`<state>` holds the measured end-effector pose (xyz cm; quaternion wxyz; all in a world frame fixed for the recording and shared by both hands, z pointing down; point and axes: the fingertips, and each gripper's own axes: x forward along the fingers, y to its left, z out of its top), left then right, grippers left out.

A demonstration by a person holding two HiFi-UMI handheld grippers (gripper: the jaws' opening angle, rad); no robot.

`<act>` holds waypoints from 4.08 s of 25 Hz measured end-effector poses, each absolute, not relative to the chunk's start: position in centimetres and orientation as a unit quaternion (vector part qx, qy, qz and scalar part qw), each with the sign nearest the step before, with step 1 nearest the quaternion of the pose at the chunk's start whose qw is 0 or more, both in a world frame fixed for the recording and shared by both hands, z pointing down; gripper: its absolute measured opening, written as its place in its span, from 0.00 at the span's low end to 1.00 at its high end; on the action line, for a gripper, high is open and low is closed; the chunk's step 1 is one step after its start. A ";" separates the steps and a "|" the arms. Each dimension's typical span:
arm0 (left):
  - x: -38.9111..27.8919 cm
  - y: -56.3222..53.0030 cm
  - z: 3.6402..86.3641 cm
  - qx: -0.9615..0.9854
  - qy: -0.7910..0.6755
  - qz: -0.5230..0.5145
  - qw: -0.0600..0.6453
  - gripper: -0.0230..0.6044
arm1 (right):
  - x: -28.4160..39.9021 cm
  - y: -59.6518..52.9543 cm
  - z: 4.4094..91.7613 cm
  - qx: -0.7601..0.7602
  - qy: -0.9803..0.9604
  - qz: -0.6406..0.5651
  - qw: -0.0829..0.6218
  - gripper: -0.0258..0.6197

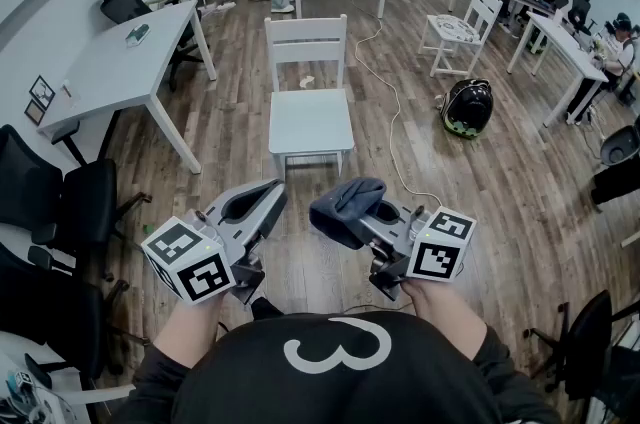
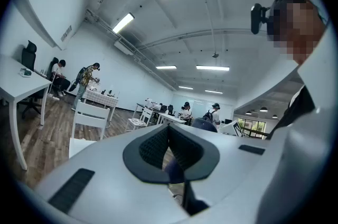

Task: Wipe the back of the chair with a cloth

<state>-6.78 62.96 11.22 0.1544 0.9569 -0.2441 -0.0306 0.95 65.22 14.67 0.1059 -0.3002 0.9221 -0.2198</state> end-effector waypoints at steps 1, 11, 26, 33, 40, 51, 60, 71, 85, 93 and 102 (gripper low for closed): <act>-6.6 63.1 11.2 0.958 -0.243 -0.031 0.152 0.06 | 1.1 65.4 14.6 -0.300 0.923 -0.218 0.106 0.12; -5.4 63.9 12.0 0.961 -0.227 -0.016 0.157 0.06 | 2.6 65.5 14.9 -0.317 0.915 -0.219 0.119 0.12; -2.5 47.0 21.0 0.951 -0.181 0.019 0.249 0.06 | 6.3 50.1 23.3 -0.390 0.864 -0.298 0.111 0.12; -3.6 30.8 23.8 0.944 -0.169 0.049 0.280 0.06 | 3.9 34.7 26.4 -0.391 0.844 -0.354 0.096 0.12; -6.1 16.7 24.8 0.937 -0.182 0.053 0.294 0.06 | 2.0 20.5 27.1 -0.404 0.836 -0.364 0.076 0.12; -9.2 8.1 23.9 0.930 -0.231 0.041 0.283 0.06 | 1.7 10.2 25.9 -0.440 0.844 -0.304 0.050 0.12; -8.9 0.7 24.7 0.915 -0.269 0.034 0.297 0.06 | 1.9 2.1 27.8 -0.413 0.852 -0.319 0.047 0.12; -6.6 -8.4 28.9 0.901 -0.290 0.050 0.318 0.06 | 2.5 -8.7 31.3 -0.390 0.855 -0.340 0.024 0.12; -7.8 -13.8 34.2 0.887 -0.294 0.061 0.352 0.06 | -0.8 -20.1 33.8 -0.408 0.860 -0.305 0.009 0.12; -10.0 -14.5 36.1 0.877 -0.314 0.067 0.358 0.06 | -1.6 -24.9 36.1 -0.460 0.851 -0.251 -0.029 0.12; -12.1 -14.4 36.0 0.866 -0.339 0.062 0.363 0.06 | -2.0 -26.9 39.0 -0.502 0.824 -0.259 -0.049 0.12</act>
